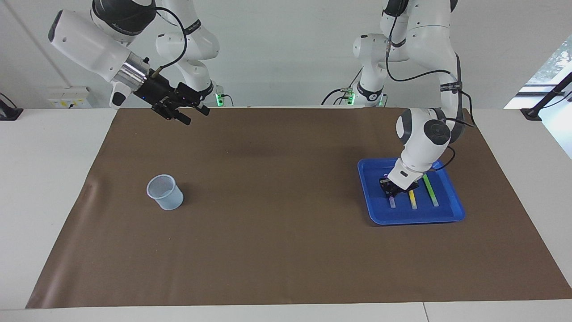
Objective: Transfer and insert pens with both arms
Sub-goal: 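Reach the left gripper into the blue tray and grasp the purple pen, then lift the purple pen with the left gripper while the right gripper approaches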
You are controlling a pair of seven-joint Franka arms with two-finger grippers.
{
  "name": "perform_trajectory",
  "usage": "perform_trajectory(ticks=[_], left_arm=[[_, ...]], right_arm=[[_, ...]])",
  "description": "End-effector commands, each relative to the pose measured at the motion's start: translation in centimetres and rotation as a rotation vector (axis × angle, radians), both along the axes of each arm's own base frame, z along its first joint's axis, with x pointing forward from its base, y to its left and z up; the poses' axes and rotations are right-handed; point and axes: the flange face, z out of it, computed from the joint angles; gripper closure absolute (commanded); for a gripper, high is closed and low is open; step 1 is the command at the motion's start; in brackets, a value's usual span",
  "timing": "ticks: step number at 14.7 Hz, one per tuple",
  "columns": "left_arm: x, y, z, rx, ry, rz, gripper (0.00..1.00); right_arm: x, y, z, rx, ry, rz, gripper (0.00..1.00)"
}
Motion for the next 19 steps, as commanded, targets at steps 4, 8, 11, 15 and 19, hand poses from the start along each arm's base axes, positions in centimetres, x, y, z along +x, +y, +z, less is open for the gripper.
perform_trajectory(ticks=[4, 8, 11, 15, 19], left_arm=[[0.0, -3.1, 10.0, -0.025, 0.008, 0.265, 1.0], [0.0, -9.6, 14.7, -0.161, 0.035, 0.559, 1.0], [-1.2, -15.7, 17.1, -0.229, 0.047, 0.738, 1.0], [-3.3, -23.8, 18.4, -0.348, 0.091, 0.996, 1.0], [-6.3, -30.2, 19.4, -0.489, 0.108, 1.189, 1.0]], right_arm=[[-1.0, 0.4, -1.1, 0.071, 0.03, -0.033, 0.0], [-1.2, -0.6, -3.3, 0.177, 0.03, -0.073, 0.0], [-1.1, 0.2, -5.3, 0.218, 0.063, -0.078, 0.0], [0.3, 3.8, -6.4, 0.273, 0.044, -0.121, 0.0], [1.5, 6.9, -8.1, 0.341, 0.089, -0.206, 0.0]])
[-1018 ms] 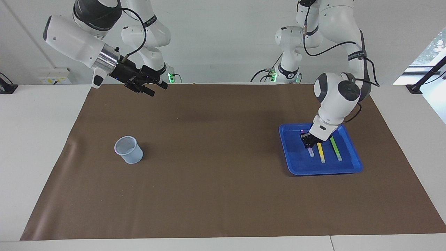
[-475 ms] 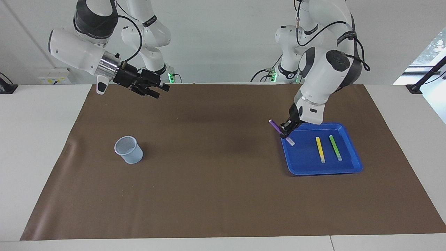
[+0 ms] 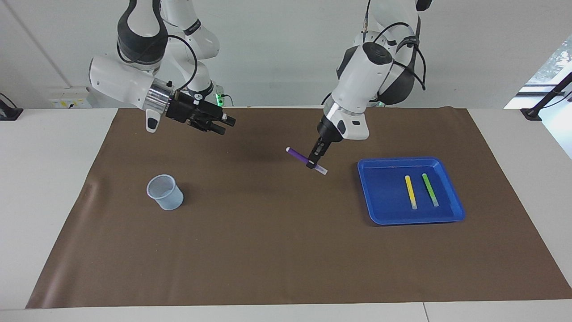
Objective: Transfer and insert pens with both arms
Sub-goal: 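Lift the purple pen with the left gripper while the right gripper approaches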
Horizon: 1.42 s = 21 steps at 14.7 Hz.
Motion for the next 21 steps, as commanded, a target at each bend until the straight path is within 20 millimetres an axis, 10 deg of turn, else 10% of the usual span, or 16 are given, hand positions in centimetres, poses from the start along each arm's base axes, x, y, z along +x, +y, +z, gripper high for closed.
perform_trajectory(ticks=[1, 9, 21], left_arm=[[-1.7, -3.7, 0.3, -0.076, 0.011, 0.089, 1.0], [-6.0, -8.9, 0.6, -0.136, 0.033, 0.128, 1.0], [-5.4, -9.0, 0.5, -0.178, 0.031, 0.205, 1.0]], right_arm=[[0.2, 1.2, -0.6, 0.039, 0.059, -0.05, 0.0], [0.6, 1.1, -0.8, 0.031, 0.083, -0.098, 0.03], [0.4, 2.2, -1.0, 0.015, 0.078, -0.082, 0.37]])
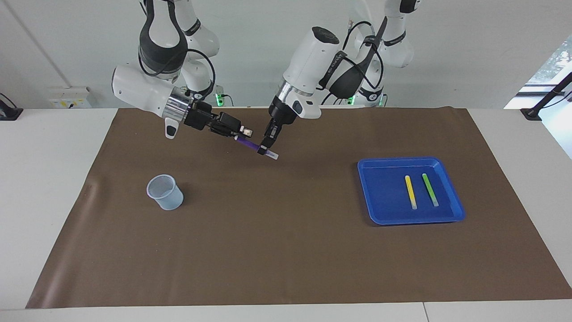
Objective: Transfer and insert pens with both arms
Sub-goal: 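Grasp the purple pen with the right gripper and open the left gripper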
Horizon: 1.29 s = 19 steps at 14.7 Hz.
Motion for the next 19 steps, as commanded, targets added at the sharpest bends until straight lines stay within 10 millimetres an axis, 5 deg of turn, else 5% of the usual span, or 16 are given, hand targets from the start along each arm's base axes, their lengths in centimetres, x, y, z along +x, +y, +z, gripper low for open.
perform_trajectory(ticks=[1, 11, 13, 15, 19], left_arm=[[-0.09, -0.22, -0.28, -0.014, 0.014, 0.014, 1.0], [-0.4, -0.05, -0.71, 0.008, 0.025, -0.007, 1.0], [-0.43, -0.05, -0.77, 0.012, 0.028, -0.009, 1.0], [-0.43, -0.05, -0.77, 0.012, 0.028, -0.009, 1.0], [-0.47, -0.02, -0.77, 0.014, 0.028, -0.01, 1.0]], right_arm=[[0.07, -0.2, -0.08, 0.0, -0.004, -0.02, 0.37], [0.54, -0.54, -0.26, -0.022, -0.023, -0.053, 0.46], [0.55, -0.55, -0.26, -0.022, -0.025, -0.054, 0.59], [0.54, -0.53, -0.25, -0.02, -0.024, -0.053, 0.97], [0.53, -0.45, -0.25, -0.02, -0.021, -0.053, 1.0]])
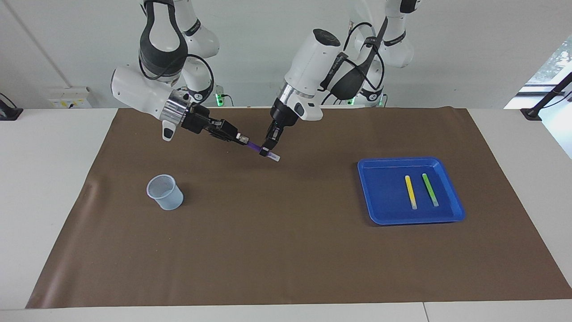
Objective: Transfer and insert pens with both arms
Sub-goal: 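Grasp the purple pen with the right gripper and open the left gripper, then carry the purple pen with the right gripper to the clear cup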
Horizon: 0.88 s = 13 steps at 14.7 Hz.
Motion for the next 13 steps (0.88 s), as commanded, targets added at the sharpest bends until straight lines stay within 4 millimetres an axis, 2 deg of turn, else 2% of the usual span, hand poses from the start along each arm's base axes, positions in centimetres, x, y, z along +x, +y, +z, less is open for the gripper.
perform_trajectory(ticks=[1, 4, 5, 6, 8, 10, 13], left_arm=[[-0.7, -0.4, -0.3, 0.007, 0.019, -0.019, 1.0], [-0.7, -0.4, -0.3, 0.01, 0.015, -0.024, 1.0], [-0.7, -0.3, -0.3, 0.017, 0.002, -0.043, 0.59], [-0.7, -0.3, -0.4, 0.031, -0.013, -0.078, 0.01], [-0.5, 0.3, -0.7, 0.076, -0.025, -0.166, 0.0], [-0.1, 1.4, -1.2, 0.134, -0.052, -0.302, 0.0], [2.1, 5.7, -1.5, 0.222, -0.069, -0.505, 0.0]], right_arm=[[0.1, 0.2, 0.5, -0.002, -0.017, -0.01, 1.0], [0.2, 0.0, 0.6, 0.001, -0.018, -0.008, 1.0], [0.3, -0.1, 0.8, -0.001, -0.022, -0.006, 1.0], [0.4, -0.3, 0.9, -0.017, -0.027, 0.004, 1.0], [1.4, -0.3, 1.7, -0.076, -0.046, 0.072, 1.0], [2.5, -1.5, 2.8, -0.165, -0.068, 0.142, 1.0], [3.9, -3.6, 5.2, -0.335, -0.143, 0.32, 1.0]])
